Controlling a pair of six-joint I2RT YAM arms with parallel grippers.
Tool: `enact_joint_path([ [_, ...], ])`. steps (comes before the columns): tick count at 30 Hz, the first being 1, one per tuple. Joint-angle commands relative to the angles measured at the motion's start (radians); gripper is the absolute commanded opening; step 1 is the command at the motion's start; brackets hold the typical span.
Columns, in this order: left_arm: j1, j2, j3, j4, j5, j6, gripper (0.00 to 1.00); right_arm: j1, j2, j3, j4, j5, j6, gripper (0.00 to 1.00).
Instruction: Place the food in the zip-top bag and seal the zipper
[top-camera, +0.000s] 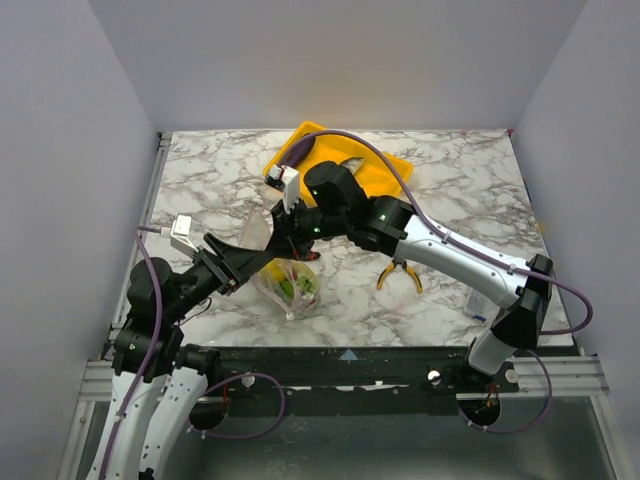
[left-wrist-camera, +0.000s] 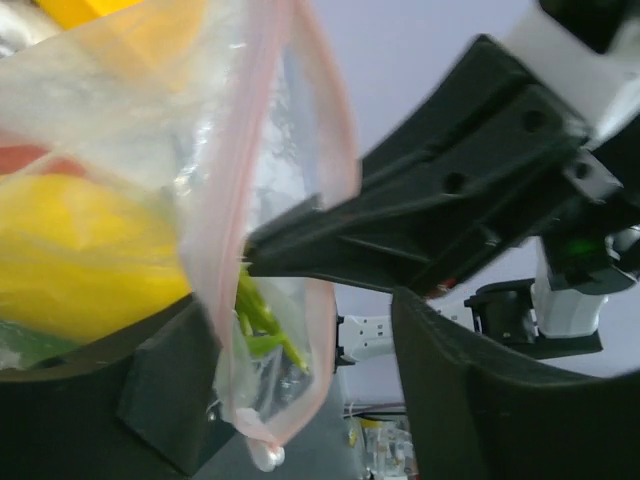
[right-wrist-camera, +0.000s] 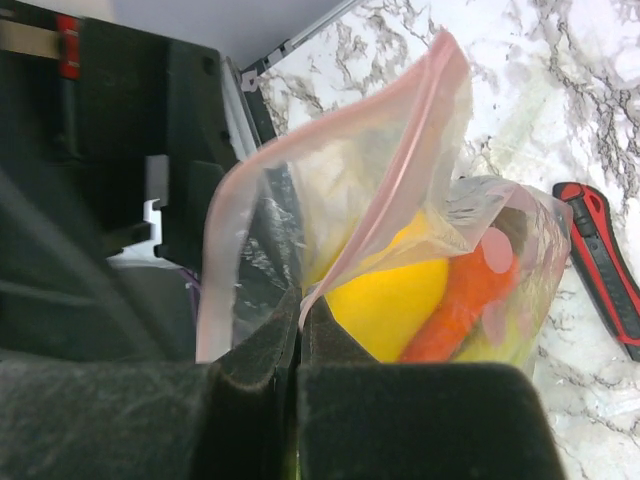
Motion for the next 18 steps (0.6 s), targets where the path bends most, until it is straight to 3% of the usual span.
enact_joint_path([
  [1,0.0,0.022,0.154,-0.1,-0.096,0.036,0.75,0.018,0.035,0.091,-0.105,-0.049,-0.042,0.0],
  [4,0.0,0.073,0.208,-0.201,-0.198,-0.013,0.76,0.025,0.025,0.084,-0.104,-0.035,-0.036,0.03],
  [7,0.0,0.132,0.216,-0.233,-0.209,-0.067,0.77,0.039,0.02,0.064,-0.081,-0.043,-0.034,0.04],
  [15,-0.001,0.222,0.24,-0.213,-0.245,-0.062,0.8,0.092,0.037,0.081,-0.083,0.018,-0.098,0.0],
  [17,-0.002,0.217,0.222,-0.184,-0.234,-0.058,0.74,0.091,0.039,0.092,-0.089,0.028,-0.107,0.04],
  [18,-0.002,0.213,0.21,-0.169,-0.229,-0.058,0.66,0.092,0.041,0.099,-0.092,0.034,-0.109,0.06],
])
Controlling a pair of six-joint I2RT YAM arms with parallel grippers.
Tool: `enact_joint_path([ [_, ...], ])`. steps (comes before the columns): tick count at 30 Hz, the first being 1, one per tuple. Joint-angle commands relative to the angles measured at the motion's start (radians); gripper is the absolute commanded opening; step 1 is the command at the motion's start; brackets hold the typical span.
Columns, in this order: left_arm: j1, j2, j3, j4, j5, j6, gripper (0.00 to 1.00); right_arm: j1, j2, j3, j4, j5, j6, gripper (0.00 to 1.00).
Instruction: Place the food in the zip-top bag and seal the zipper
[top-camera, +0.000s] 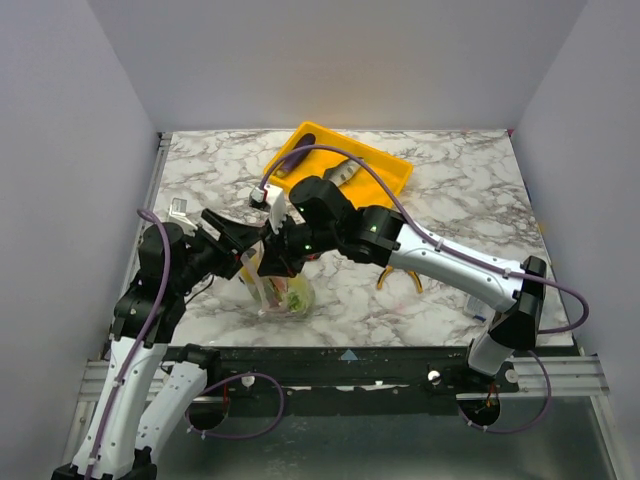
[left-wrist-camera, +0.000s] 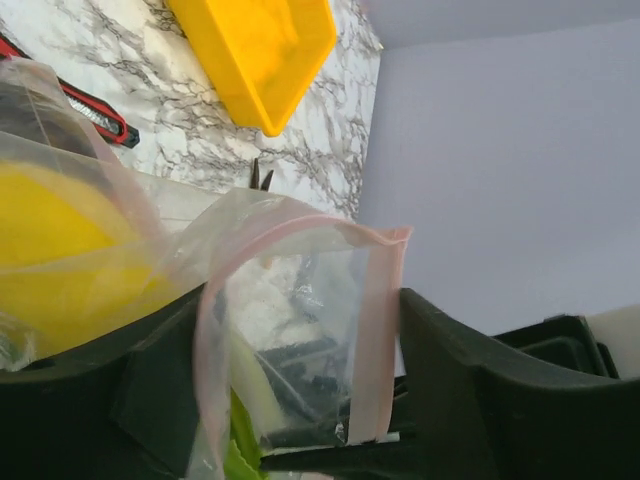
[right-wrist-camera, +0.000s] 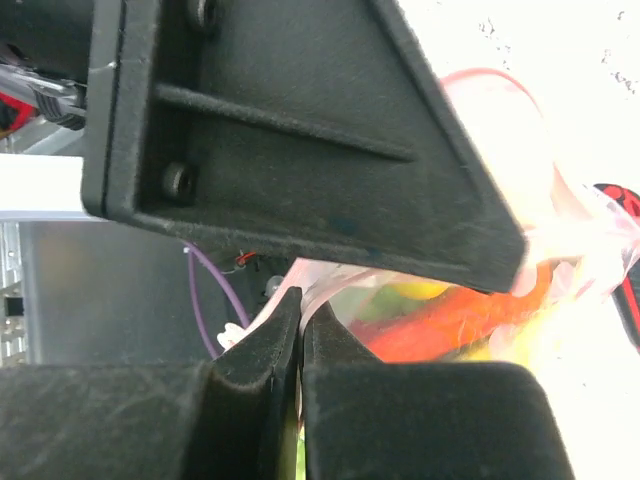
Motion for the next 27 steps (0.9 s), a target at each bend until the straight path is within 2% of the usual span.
enact_joint_path([
  [1,-0.002,-0.028,-0.017,0.053,-0.012,-0.019,0.53,0.008,0.008,0.05,-0.015,0.037,-0.031,0.07],
  [2,-0.002,-0.038,-0.035,0.066,-0.012,-0.028,0.37,0.008,0.014,0.055,-0.013,0.044,-0.025,0.07],
  [3,-0.002,-0.048,-0.055,0.084,-0.015,-0.037,0.26,0.008,0.019,0.06,-0.014,0.055,-0.016,0.11],
  [4,-0.003,-0.059,-0.071,0.096,-0.016,-0.051,0.16,0.008,0.025,0.064,-0.015,0.077,0.005,0.17],
  [5,-0.002,-0.068,-0.089,0.109,-0.017,-0.064,0.11,0.008,0.028,0.064,-0.016,0.098,0.033,0.3],
  [7,-0.003,-0.082,-0.113,0.141,-0.012,-0.091,0.06,0.015,0.029,0.058,-0.032,0.157,0.09,0.51],
  [10,-0.002,-0.092,-0.122,0.143,-0.01,-0.131,0.02,0.095,-0.001,0.049,-0.094,0.381,0.146,0.81],
  [12,-0.002,-0.096,-0.116,0.123,-0.02,-0.147,0.02,0.147,-0.051,0.006,-0.105,0.513,0.16,0.94],
  [14,-0.003,-0.101,-0.109,0.102,-0.035,-0.168,0.0,0.181,-0.117,-0.082,-0.084,0.608,0.137,1.0],
  [18,-0.004,-0.107,-0.097,0.088,-0.043,-0.192,0.0,0.21,-0.29,-0.322,0.077,0.648,0.011,1.0],
  [22,-0.005,-0.113,-0.091,0.076,-0.051,-0.213,0.0,0.254,-0.453,-0.648,0.441,0.645,-0.138,1.0],
  [27,-0.006,-0.117,-0.081,0.045,-0.057,-0.231,0.0,0.323,-0.494,-0.796,0.709,0.706,-0.193,1.0],
])
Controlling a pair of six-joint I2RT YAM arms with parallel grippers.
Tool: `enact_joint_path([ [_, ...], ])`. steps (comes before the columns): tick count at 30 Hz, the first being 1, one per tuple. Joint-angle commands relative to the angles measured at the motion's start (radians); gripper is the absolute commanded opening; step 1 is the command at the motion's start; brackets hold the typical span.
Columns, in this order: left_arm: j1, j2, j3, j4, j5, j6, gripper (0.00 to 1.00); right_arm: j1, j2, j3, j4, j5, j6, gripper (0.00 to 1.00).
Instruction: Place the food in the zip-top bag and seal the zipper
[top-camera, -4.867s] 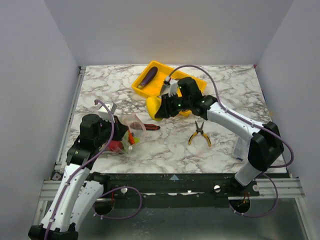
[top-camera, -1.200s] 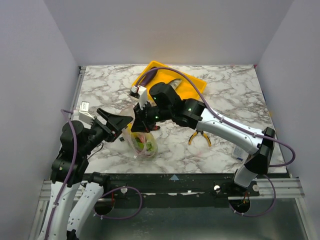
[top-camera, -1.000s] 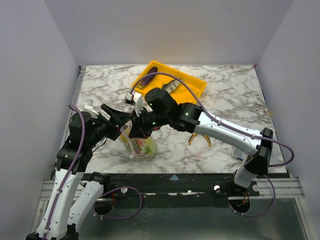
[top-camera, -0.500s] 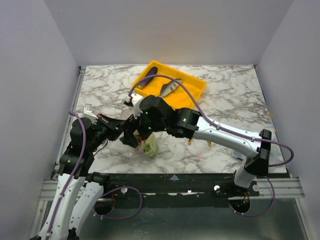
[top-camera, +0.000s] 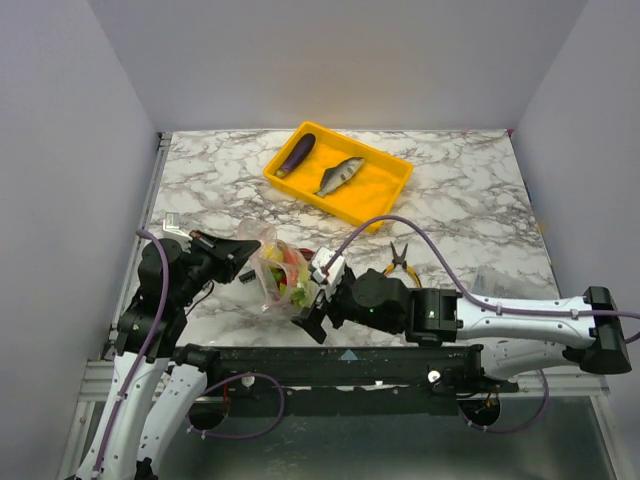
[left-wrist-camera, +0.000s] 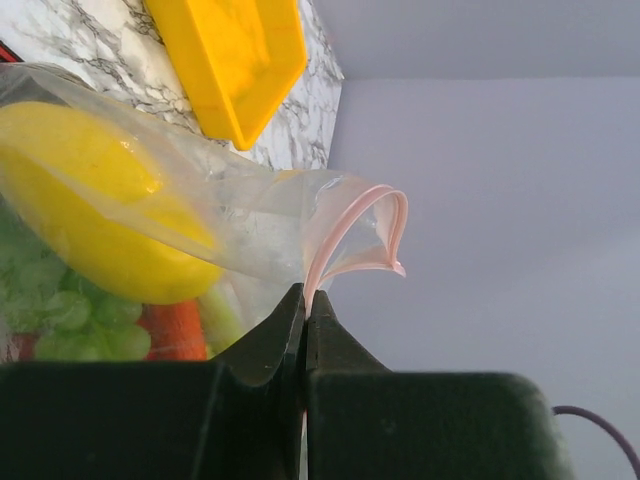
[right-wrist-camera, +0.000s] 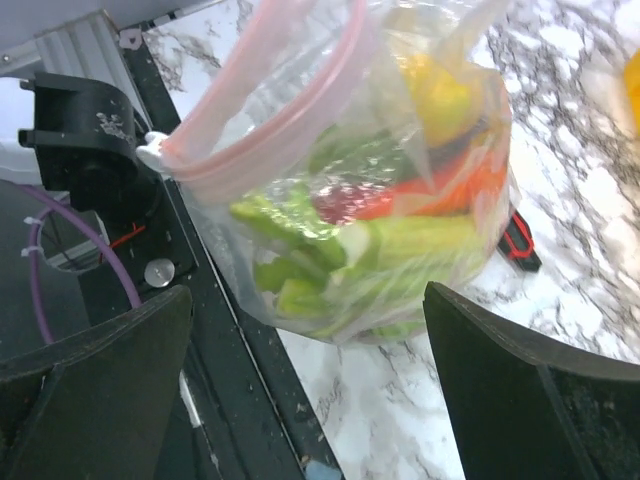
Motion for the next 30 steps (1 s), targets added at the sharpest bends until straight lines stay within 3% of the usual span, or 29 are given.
enact_joint_path([
  [1,0.0,-0.016,0.035,-0.049,-0.022,-0.086,0.0,0.103,0.009,-0.113,0.395,0.147,-0.163,1.0],
  [3,0.0,-0.018,0.034,-0.062,-0.018,-0.104,0.0,0.121,0.057,-0.145,0.522,0.251,-0.214,0.99],
  [6,0.0,-0.02,0.044,-0.086,-0.015,-0.101,0.02,0.116,0.111,-0.141,0.616,0.315,-0.228,0.86],
  [10,0.0,-0.037,0.055,-0.112,-0.013,-0.04,0.21,0.041,0.118,-0.097,0.533,0.103,-0.194,0.3],
  [12,0.0,-0.051,0.06,-0.108,-0.021,0.025,0.34,-0.04,0.115,-0.084,0.485,-0.043,-0.152,0.22],
  [14,0.0,-0.067,0.054,-0.07,0.003,0.105,0.48,-0.12,0.132,-0.062,0.434,-0.165,-0.129,0.05],
  [15,0.0,-0.073,0.045,-0.036,0.026,0.163,0.53,-0.137,0.137,-0.056,0.417,-0.196,-0.108,0.0],
  [18,0.0,-0.067,0.047,0.035,0.147,0.412,0.57,-0.219,0.142,-0.029,0.36,-0.384,-0.086,0.0],
  [24,0.0,-0.026,0.217,-0.127,0.251,1.117,0.57,-0.361,0.163,0.078,0.176,-0.653,-0.11,0.0],
  [26,-0.01,-0.011,0.267,-0.159,0.265,1.276,0.56,-0.417,0.181,0.111,0.11,-0.759,-0.101,0.0],
  [30,-0.14,0.006,0.264,-0.089,0.243,1.49,0.54,-0.484,0.236,0.165,0.062,-0.917,-0.078,0.0],
])
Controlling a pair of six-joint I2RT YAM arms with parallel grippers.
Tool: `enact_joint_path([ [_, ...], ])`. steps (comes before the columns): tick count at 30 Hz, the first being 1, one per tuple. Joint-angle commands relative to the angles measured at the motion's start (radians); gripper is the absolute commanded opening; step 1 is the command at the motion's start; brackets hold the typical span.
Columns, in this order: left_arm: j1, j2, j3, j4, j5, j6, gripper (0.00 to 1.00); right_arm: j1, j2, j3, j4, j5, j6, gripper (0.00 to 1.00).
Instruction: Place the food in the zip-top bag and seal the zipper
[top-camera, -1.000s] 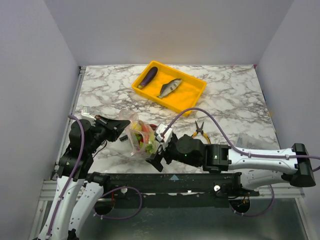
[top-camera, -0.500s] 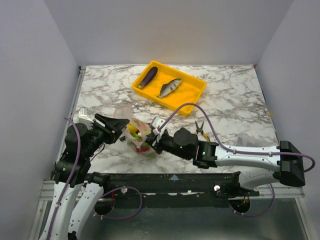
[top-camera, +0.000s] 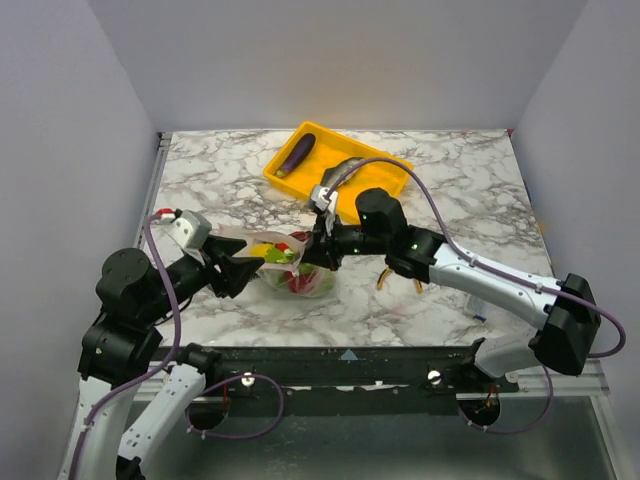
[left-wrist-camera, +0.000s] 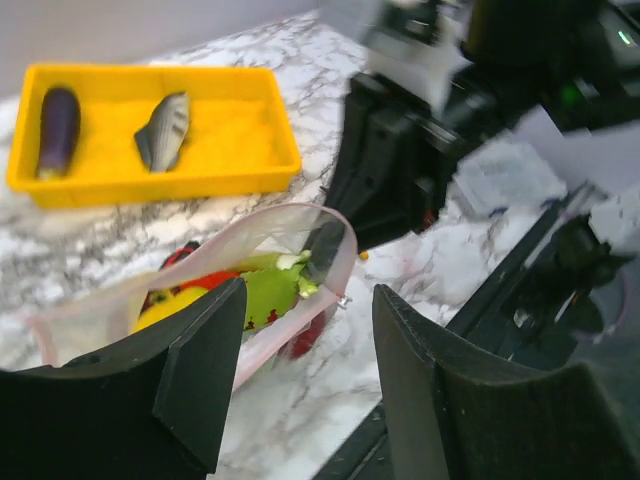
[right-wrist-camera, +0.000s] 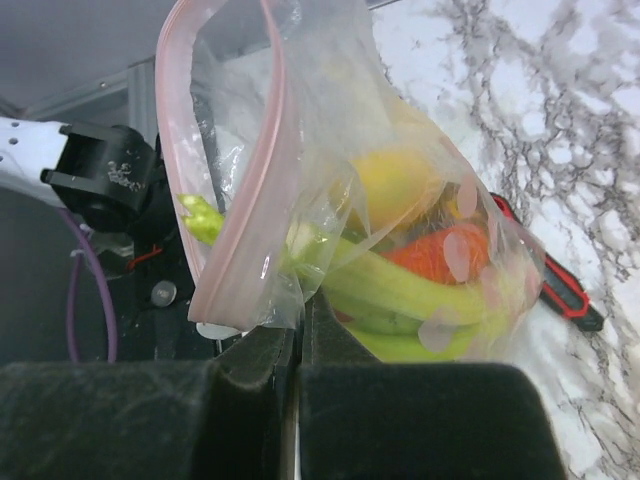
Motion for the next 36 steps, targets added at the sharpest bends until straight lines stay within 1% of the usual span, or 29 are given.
enact_joint_path([
  [1,-0.104,0.011,-0.006,0.047,0.06,0.475,0.54,-0.051,0.062,0.087,-0.118,-0.268,0.025,0.0],
  [4,-0.139,0.019,-0.006,0.031,0.11,0.622,0.58,-0.057,0.073,0.107,-0.132,-0.314,0.038,0.0],
  [6,-0.196,0.059,0.025,-0.078,0.134,0.75,0.59,-0.07,0.074,0.11,-0.132,-0.338,0.049,0.0],
  [9,-0.273,0.158,0.093,-0.228,0.079,0.824,0.6,-0.111,0.083,0.118,-0.134,-0.398,0.067,0.0],
  [12,-0.321,0.195,0.085,-0.251,0.019,0.836,0.6,-0.147,0.083,0.12,-0.132,-0.442,0.076,0.0],
  [16,-0.346,0.178,0.05,-0.234,-0.01,0.815,0.61,-0.174,0.078,0.119,-0.132,-0.471,0.083,0.0],
  [19,-0.355,0.155,0.0,-0.192,-0.085,0.81,0.61,-0.181,0.084,0.123,-0.132,-0.493,0.086,0.0],
  [21,-0.359,0.136,-0.052,-0.113,-0.137,0.792,0.59,-0.185,0.089,0.123,-0.135,-0.505,0.086,0.0],
  [23,-0.365,0.137,-0.074,-0.085,-0.145,0.784,0.57,-0.192,0.094,0.122,-0.134,-0.516,0.088,0.0],
  [27,-0.369,0.187,-0.059,-0.094,-0.153,0.762,0.41,-0.201,0.111,0.142,-0.135,-0.516,0.113,0.0],
  [29,-0.369,0.208,-0.04,-0.095,-0.177,0.738,0.29,-0.201,0.119,0.159,-0.151,-0.527,0.121,0.0],
  [30,-0.369,0.215,-0.029,-0.1,-0.18,0.73,0.21,-0.201,0.119,0.163,-0.153,-0.52,0.131,0.01],
  [31,-0.369,0.224,-0.01,-0.108,-0.182,0.714,0.12,-0.201,0.118,0.168,-0.156,-0.49,0.155,0.08],
  [32,-0.37,0.23,0.011,-0.12,-0.178,0.696,0.06,-0.201,0.111,0.168,-0.158,-0.463,0.18,0.18],
  [33,-0.37,0.236,0.03,-0.132,-0.171,0.677,0.0,-0.202,0.106,0.173,-0.167,-0.426,0.208,0.31],
  [36,-0.37,0.232,0.075,-0.143,-0.101,0.603,0.0,-0.201,0.081,0.207,-0.274,-0.246,0.251,0.6],
])
